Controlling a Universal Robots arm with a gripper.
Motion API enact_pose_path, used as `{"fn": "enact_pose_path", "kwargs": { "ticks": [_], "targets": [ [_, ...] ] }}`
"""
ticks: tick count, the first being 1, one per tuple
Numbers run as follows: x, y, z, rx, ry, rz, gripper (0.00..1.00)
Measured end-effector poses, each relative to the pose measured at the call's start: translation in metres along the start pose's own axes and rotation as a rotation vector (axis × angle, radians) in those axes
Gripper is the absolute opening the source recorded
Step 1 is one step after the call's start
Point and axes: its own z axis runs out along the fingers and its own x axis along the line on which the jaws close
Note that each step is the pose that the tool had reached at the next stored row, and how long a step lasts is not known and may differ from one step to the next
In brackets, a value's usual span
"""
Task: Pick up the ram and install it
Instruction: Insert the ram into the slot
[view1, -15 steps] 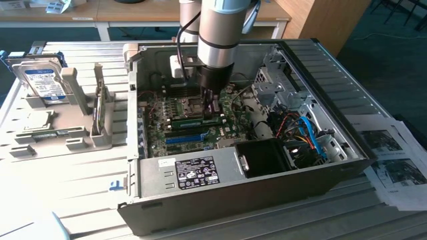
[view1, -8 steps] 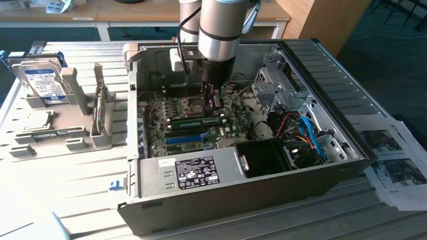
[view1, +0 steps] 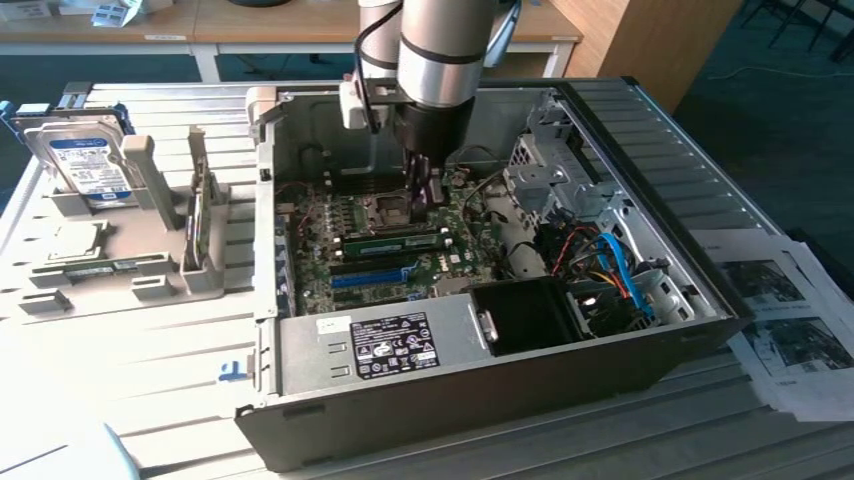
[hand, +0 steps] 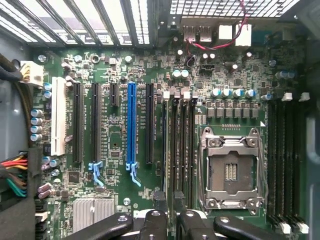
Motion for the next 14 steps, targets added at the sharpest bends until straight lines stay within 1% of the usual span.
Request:
{"fn": "enact_pose_path", "kwargs": {
  "ticks": [14],
  "targets": [
    [-0.001, -0.0002, -0.0297, 0.0001, 0.0003, 0.0, 0.19]
  ]
}}
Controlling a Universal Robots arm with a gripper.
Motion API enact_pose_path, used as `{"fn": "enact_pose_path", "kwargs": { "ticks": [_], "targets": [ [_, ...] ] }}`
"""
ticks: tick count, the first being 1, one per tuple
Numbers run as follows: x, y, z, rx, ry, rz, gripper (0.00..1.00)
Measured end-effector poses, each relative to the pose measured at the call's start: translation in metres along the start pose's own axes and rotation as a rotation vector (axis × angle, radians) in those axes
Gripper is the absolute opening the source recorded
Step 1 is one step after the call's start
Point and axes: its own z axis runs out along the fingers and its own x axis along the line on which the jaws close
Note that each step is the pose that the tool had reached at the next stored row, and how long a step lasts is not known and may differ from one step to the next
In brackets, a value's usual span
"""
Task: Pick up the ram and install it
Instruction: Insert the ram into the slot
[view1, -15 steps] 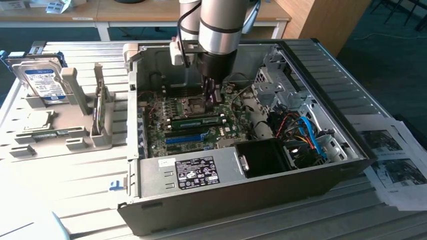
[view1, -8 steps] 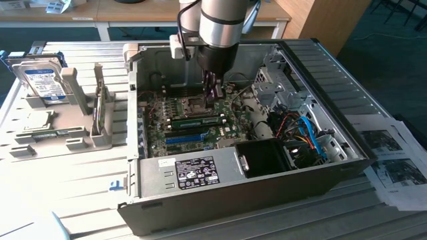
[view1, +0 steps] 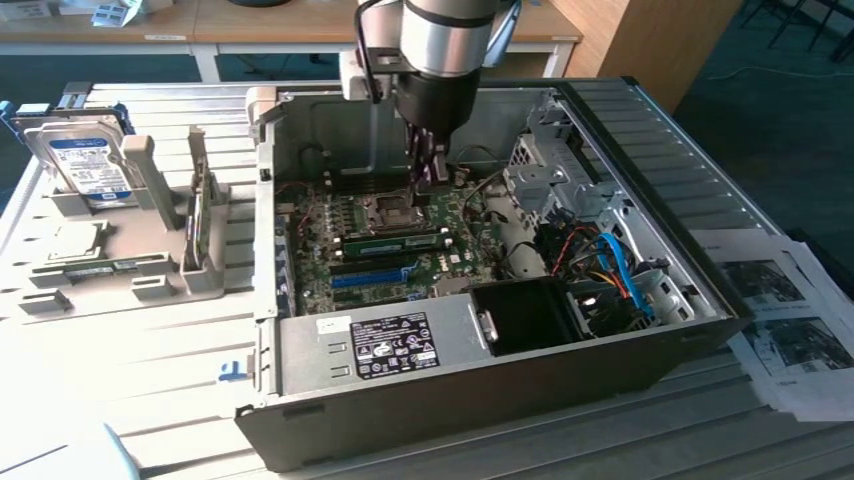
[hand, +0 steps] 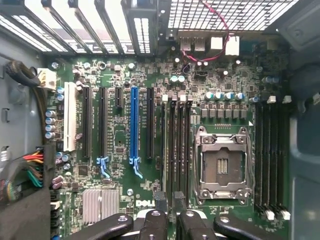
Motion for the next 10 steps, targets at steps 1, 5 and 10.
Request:
{"fn": "enact_pose_path", "kwargs": {
  "ticks": [1, 5, 10],
  "targets": [
    [0.0, 0.0, -0.0021, 0.0, 0.0, 0.0, 0.19],
    [0.0, -0.0001, -0.0105, 0.0, 0.0001, 0.0, 0.19],
    [0.0, -0.0001, -0.0213, -0.0001, 0.0004, 0.0, 0.19]
  ]
}}
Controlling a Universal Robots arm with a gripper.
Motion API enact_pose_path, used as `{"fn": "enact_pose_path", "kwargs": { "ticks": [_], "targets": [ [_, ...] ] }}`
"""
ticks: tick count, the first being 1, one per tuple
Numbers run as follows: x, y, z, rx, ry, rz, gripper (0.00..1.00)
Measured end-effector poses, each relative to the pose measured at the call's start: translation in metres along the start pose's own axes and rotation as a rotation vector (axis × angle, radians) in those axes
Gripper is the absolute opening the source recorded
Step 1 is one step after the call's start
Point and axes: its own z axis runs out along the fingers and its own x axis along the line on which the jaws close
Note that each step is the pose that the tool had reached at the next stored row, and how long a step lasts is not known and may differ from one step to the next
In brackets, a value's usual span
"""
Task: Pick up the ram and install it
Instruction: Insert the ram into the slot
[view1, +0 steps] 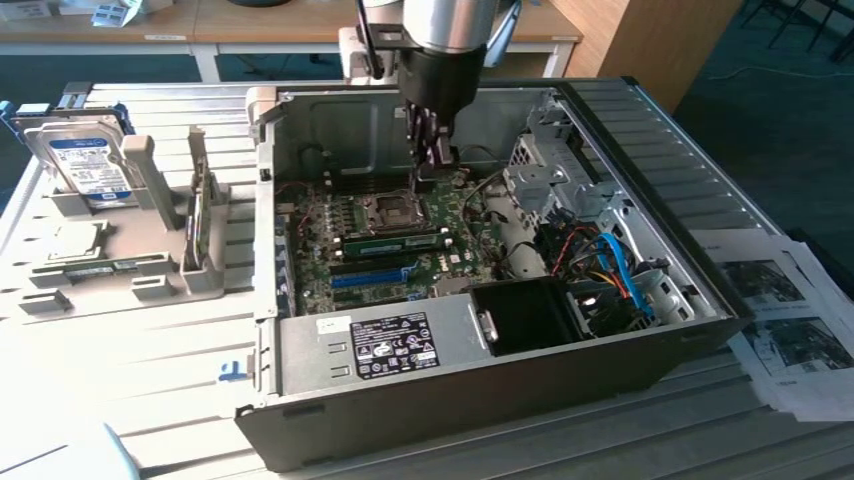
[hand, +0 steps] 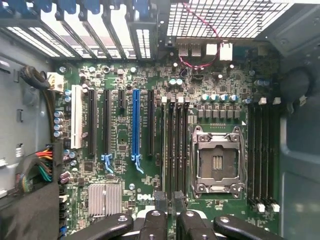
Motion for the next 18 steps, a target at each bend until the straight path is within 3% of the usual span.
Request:
{"fn": "enact_pose_path", "kwargs": {
  "ticks": [13, 18],
  "targets": [
    [0.0, 0.0, -0.0259, 0.0, 0.0025, 0.0, 0.19],
    [0.0, 0.0, -0.0272, 0.0001, 0.0024, 0.0, 0.19]
  ]
}}
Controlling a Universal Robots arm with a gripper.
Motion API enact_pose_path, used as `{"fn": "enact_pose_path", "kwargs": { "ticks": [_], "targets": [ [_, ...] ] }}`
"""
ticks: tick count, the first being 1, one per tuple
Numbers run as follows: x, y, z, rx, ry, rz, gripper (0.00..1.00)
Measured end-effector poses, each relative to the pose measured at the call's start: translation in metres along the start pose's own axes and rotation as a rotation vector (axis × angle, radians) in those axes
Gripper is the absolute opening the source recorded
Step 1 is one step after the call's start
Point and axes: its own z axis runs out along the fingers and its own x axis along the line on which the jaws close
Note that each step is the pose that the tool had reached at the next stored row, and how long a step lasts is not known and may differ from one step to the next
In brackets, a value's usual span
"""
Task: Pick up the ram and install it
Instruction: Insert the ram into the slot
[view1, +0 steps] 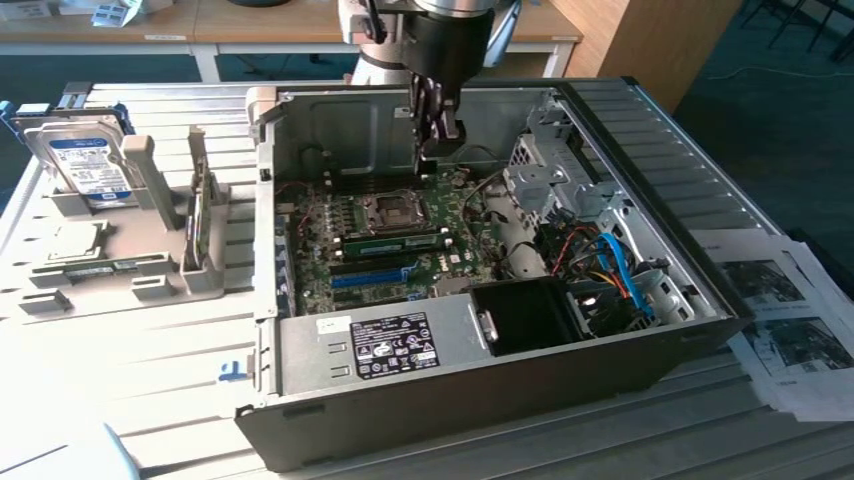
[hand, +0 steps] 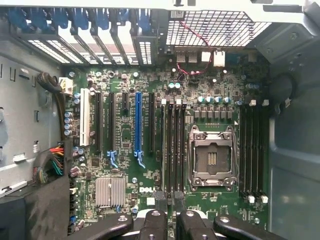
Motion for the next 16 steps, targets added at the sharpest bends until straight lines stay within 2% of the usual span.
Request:
{"fn": "enact_pose_path", "kwargs": {
  "ticks": [4, 12, 16],
  "targets": [
    [0.0, 0.0, -0.0014, -0.0002, 0.0006, 0.0, 0.19],
    [-0.0001, 0.0001, -0.007, 0.0, 0.0074, 0.0, 0.19],
    [-0.0001, 0.0001, -0.0079, 0.0001, 0.0082, 0.0, 0.19]
  ]
}}
